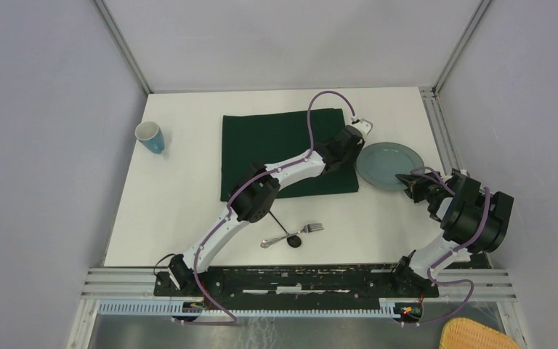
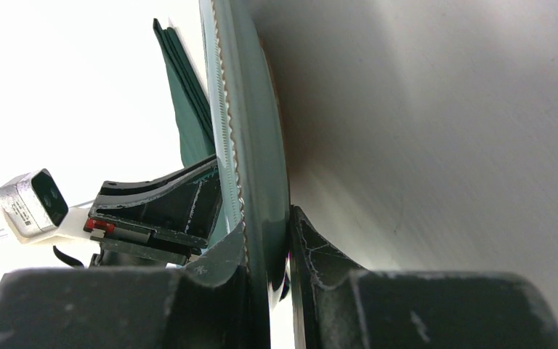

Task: Set the dinner table for one person
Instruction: Pick up the plate at the center of the board.

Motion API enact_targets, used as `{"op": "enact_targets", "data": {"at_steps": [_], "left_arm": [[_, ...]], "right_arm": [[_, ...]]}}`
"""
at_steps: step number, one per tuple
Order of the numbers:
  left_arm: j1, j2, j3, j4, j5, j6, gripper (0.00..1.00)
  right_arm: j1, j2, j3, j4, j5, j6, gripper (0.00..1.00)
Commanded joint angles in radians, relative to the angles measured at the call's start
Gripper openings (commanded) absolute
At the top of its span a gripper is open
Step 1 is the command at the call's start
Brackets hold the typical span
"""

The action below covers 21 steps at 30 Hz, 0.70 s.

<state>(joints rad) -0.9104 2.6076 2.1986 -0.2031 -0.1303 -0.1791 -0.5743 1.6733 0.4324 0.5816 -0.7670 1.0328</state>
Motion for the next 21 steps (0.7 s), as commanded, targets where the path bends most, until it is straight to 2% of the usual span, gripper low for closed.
{"op": "enact_targets", "data": {"at_steps": [1,6,15,21], "left_arm": [[-0.021,-0.021,0.042,0.000,0.024,0.039,0.27],[-0.021,-0.027,0.043,-0.005,0.010,0.036,0.27],[-0.022,-0.078,0.041,-0.021,-0.040,0.074,0.28],[-0.022,-0.137,0.050,-0.046,-0.135,0.139,0.41]], "right_arm": [[0.017,-0.080,0.010,0.112,-0.105,0.043,0.00],[0.017,-0.100,0.016,0.060,-0.104,0.009,0.00],[0.017,-0.122,0.009,0.121,-0.113,0.057,0.00],[0.017,-0.138,0.015,0.135,-0.119,0.074,0.00]]}}
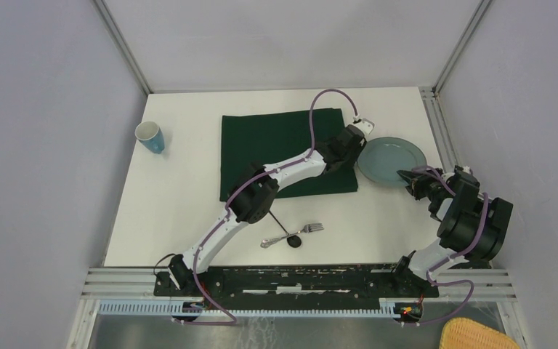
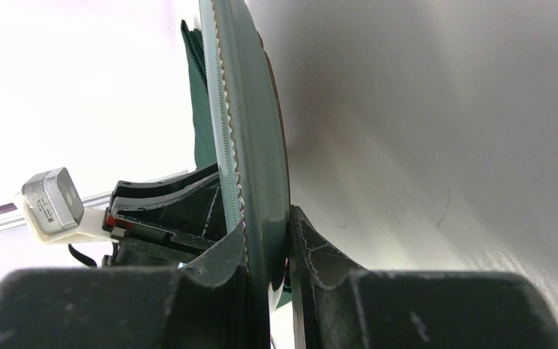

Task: Set the dinner table for one person
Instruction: Pick up the plate at the center of the board.

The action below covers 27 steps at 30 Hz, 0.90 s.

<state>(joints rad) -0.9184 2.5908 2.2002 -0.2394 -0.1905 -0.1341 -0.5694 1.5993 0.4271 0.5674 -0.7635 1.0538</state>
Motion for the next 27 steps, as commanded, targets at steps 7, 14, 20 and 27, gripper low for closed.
{"op": "enact_targets", "data": {"at_steps": [7,14,20,27], "left_arm": [[-0.013,-0.184,0.101,-0.048,-0.097,0.114,0.47],[-0.013,-0.277,0.073,-0.062,-0.164,0.117,0.48],[0.003,-0.378,-0.017,-0.075,-0.225,0.109,0.48],[0.051,-0.497,-0.143,-0.073,-0.200,0.040,0.48]], "right_arm": [[0.013,-0.043,0.013,0.226,-0.132,0.106,0.00],[0.023,-0.061,0.024,0.232,-0.137,0.117,0.00],[0.082,-0.097,0.053,0.212,-0.133,0.121,0.00],[0.181,-0.122,0.113,0.147,-0.112,0.091,0.00]]}}
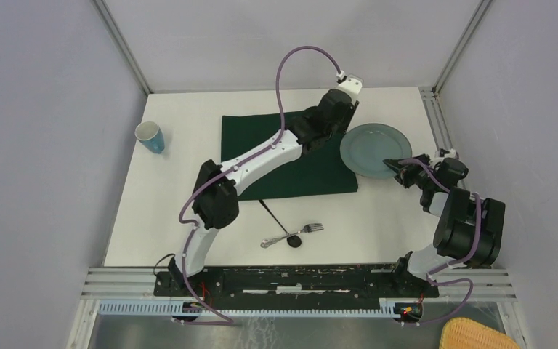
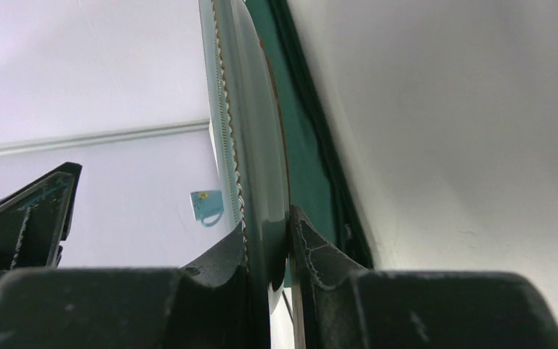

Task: Set the dinner table for one person
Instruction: Pick up the plate at the center of the board, then place the plate on the napkin.

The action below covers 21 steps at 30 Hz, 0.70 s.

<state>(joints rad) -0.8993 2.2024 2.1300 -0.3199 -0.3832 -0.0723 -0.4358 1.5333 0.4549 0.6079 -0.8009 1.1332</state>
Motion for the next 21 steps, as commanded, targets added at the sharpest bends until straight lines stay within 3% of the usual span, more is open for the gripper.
{"op": "enact_targets", "data": {"at_steps": [1,8,21], "left_arm": [[0.037,-0.126,-0.089,0.010,-0.012,-0.024,0.48],[0.068,-0.240,-0.198,-0.009,-0.043,-0.044,0.48],[0.175,-0.418,-0.358,-0.042,-0.056,-0.080,0.48]], "right_arm": [[0.066,-0.051,0.093,0.108,-0.072,0.009,0.00],[0.218,0.017,0.157,0.156,-0.020,0.029,0.00],[0.502,0.320,0.300,0.413,0.116,0.138,0.00]]}}
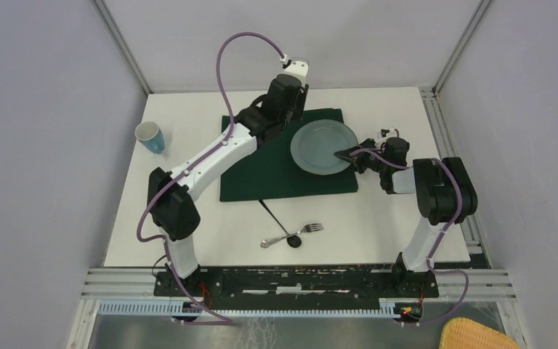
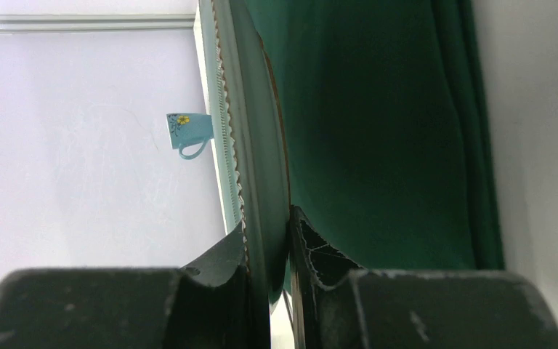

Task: Set the dinner table for one person
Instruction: Place the plate on the napkin.

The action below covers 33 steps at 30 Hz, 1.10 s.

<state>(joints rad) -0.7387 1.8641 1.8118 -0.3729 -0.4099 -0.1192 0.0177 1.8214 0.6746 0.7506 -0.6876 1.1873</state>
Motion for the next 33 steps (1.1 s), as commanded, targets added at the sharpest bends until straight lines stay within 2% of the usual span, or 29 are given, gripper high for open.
{"op": "enact_targets", "data": {"at_steps": [1,13,23,33], "left_arm": [[0.018,-0.085,-0.046,0.007,-0.031,-0.030,0.48],[0.041,-0.103,-0.072,-0.003,-0.026,-0.026,0.48],[0.046,-0.119,-0.092,0.002,-0.023,-0.051,0.48],[0.048,-0.129,-0.104,0.002,-0.027,-0.061,0.48]], "right_arm": [[0.059,0.048,0.087,0.277,0.010,0.084,0.00],[0.170,0.160,0.242,0.262,0.035,0.077,0.00],[0.219,0.160,0.281,0.163,0.027,0.029,0.00],[0.265,0.199,0.304,0.144,0.032,0.023,0.00]]}}
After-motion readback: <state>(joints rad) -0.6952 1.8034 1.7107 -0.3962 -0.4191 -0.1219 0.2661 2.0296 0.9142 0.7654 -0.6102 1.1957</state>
